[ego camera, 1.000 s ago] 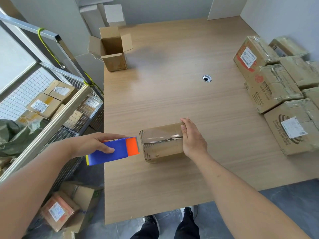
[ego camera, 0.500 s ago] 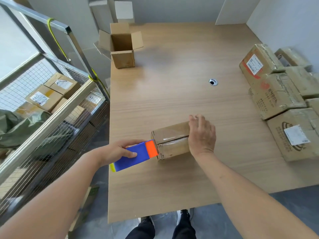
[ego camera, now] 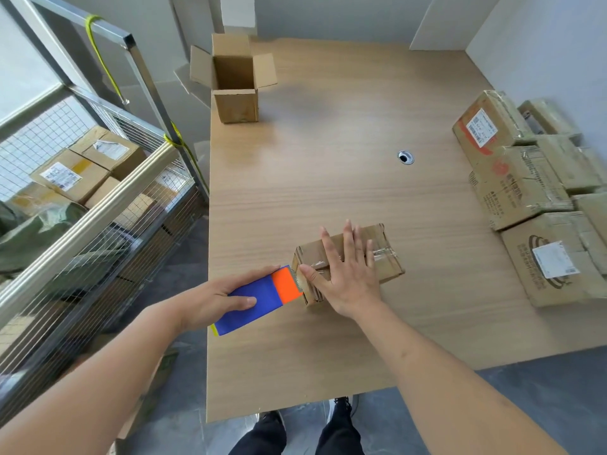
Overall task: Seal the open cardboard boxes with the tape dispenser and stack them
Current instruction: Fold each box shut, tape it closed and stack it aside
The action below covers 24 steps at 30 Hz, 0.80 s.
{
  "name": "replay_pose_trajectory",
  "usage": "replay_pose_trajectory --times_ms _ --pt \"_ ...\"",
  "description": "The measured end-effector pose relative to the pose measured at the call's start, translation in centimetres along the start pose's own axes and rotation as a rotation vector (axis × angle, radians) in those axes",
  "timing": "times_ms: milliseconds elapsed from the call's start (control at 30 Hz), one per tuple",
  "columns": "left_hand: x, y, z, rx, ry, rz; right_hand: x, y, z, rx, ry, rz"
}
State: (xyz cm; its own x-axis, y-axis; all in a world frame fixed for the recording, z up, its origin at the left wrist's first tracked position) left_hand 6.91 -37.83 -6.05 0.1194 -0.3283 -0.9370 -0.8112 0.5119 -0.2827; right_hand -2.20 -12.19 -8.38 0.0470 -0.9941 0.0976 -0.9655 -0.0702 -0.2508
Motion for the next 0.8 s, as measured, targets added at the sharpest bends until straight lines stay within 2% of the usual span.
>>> replay_pose_trajectory --times_ms 200,367,500,600,700,800 --pt "0.9 -0.1 -1.2 0.040 0.026 -0.017 0.2 0.3 -0.3 0.029 -0.027 -0.025" --pt "0.9 1.6 -0.7 0.034 0.051 -0.096 0.1 0.3 0.0 0.011 -0.021 -0.028" --pt "1.0 2.8 -0.5 0.029 -0.035 -0.195 0.1 0.4 0.1 0.002 -0.031 -0.033" --pt "2.4 2.1 -0.2 0.056 0.011 -0.272 0.0 0.3 0.3 -0.005 -0.036 -0.041" --pt "2.7 1.5 -0.4 -0.028 -0.071 -0.232 0.2 0.5 0.1 -0.008 -0.033 -0.025" --pt "1.7 2.0 -0.5 -0.015 -0.072 -0.195 0.9 0.4 -0.5 0.016 -0.035 0.013"
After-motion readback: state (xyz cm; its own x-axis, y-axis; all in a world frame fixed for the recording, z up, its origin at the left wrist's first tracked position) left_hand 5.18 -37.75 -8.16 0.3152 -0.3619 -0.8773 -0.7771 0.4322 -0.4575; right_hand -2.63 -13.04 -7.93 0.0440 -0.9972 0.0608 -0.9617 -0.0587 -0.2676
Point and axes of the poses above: each hand's wrist, its own y-axis towards the middle knuckle, its own z-axis out of the palm, x = y × z, the point moved 4 cm from there along y, towards the middle knuckle, and after that the axes turned 13 degrees about z, right-handed, at the moved point
